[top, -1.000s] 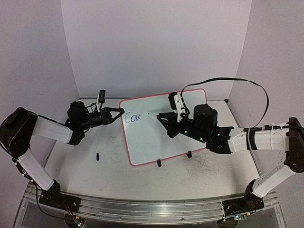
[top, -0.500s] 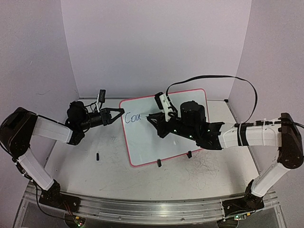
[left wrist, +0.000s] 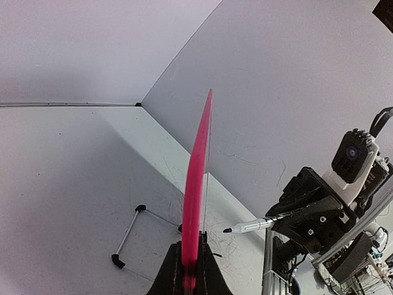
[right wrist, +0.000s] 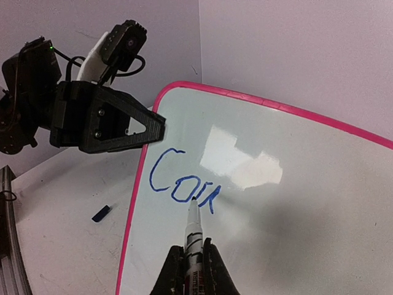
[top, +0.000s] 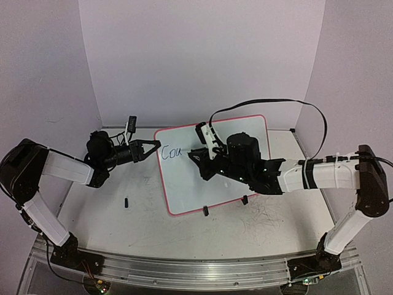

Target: Write a sentence on the whiteboard

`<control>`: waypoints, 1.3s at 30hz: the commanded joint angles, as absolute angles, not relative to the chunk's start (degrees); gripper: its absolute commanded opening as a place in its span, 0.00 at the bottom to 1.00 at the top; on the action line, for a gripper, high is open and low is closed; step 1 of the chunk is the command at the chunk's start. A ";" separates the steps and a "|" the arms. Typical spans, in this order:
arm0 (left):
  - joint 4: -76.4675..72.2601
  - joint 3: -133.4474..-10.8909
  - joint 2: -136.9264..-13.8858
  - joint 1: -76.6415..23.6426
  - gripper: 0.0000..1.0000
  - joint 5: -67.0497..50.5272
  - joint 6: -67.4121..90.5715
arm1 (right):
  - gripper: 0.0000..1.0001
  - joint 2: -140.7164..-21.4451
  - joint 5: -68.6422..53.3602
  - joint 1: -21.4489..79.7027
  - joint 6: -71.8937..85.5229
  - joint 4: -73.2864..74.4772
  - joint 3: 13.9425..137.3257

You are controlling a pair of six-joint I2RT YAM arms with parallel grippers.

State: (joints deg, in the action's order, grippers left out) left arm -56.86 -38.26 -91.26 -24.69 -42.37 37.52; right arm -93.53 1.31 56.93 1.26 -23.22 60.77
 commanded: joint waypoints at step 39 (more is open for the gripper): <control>-57.61 -38.85 -91.54 -24.73 0.00 -43.14 38.47 | 0.00 -96.37 10.01 58.02 2.30 -28.64 63.11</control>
